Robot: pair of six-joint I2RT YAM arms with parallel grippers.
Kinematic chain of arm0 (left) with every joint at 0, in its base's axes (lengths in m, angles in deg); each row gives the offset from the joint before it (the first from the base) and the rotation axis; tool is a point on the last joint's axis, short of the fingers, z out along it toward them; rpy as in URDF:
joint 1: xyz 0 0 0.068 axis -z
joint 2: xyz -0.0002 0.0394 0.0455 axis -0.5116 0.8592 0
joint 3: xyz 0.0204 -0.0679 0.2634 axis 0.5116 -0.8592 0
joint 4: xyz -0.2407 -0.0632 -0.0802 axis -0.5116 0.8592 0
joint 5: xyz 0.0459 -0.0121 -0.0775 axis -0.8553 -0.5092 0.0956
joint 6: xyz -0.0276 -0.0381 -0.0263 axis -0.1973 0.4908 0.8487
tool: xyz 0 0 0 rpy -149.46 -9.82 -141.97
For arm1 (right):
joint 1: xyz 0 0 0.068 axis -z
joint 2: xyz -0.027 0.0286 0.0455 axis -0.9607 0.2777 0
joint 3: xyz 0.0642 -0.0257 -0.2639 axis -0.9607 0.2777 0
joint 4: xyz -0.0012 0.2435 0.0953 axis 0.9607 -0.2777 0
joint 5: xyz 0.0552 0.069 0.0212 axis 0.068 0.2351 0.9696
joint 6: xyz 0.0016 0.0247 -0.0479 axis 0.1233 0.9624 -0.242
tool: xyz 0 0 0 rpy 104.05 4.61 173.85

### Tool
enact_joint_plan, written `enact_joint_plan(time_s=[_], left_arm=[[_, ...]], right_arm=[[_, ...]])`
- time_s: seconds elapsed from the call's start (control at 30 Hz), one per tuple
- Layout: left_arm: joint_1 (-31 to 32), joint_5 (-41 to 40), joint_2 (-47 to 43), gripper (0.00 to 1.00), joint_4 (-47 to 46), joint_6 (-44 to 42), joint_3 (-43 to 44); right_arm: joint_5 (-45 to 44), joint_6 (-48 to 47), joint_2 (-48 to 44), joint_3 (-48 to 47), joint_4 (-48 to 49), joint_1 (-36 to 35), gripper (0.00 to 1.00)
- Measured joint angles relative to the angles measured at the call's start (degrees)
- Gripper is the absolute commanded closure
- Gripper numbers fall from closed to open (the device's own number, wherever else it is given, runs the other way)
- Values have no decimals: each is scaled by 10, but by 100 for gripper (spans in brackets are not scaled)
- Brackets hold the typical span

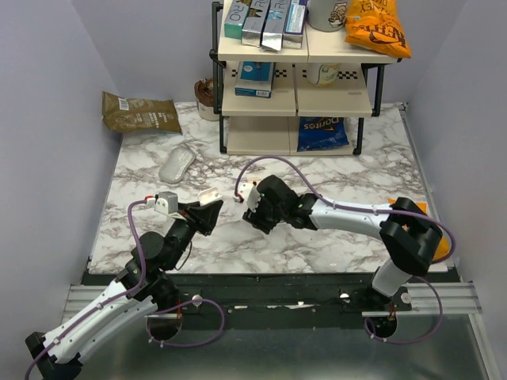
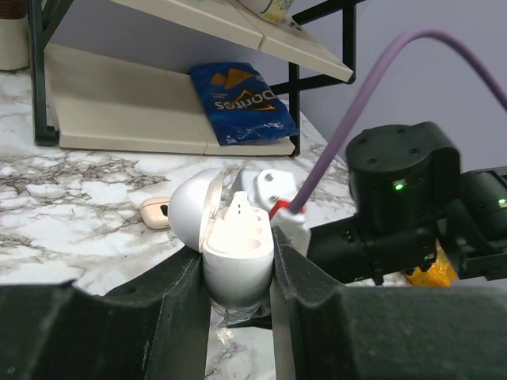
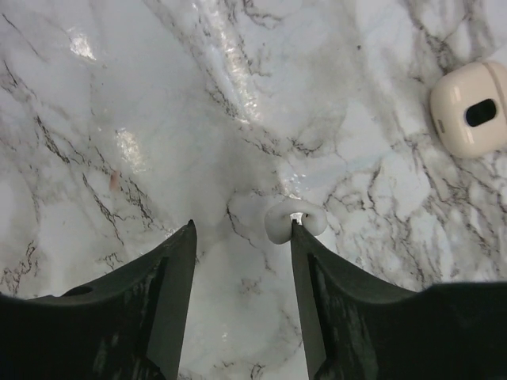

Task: Insert the wireless bluetooth earbuds into the charging case
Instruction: Adjust the left earbud at the center of the board.

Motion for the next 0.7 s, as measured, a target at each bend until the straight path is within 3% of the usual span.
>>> enact_joint_plan(time_s=[0.2,0.4,0.53,0.7], left_arm=[[0,-4,0,100,0,0,0],[0,-4,3,100,0,0,0],[0,-4,10,100,0,0,0],[0,-4,11,100,0,0,0]], right_arm=[[-23,23,-58,6,1,0,35],[-40,24,-24,2,-10,0,31],[-57,34,51,-28,-37,0,3],[-64,54,75,-54,-49,1,0]])
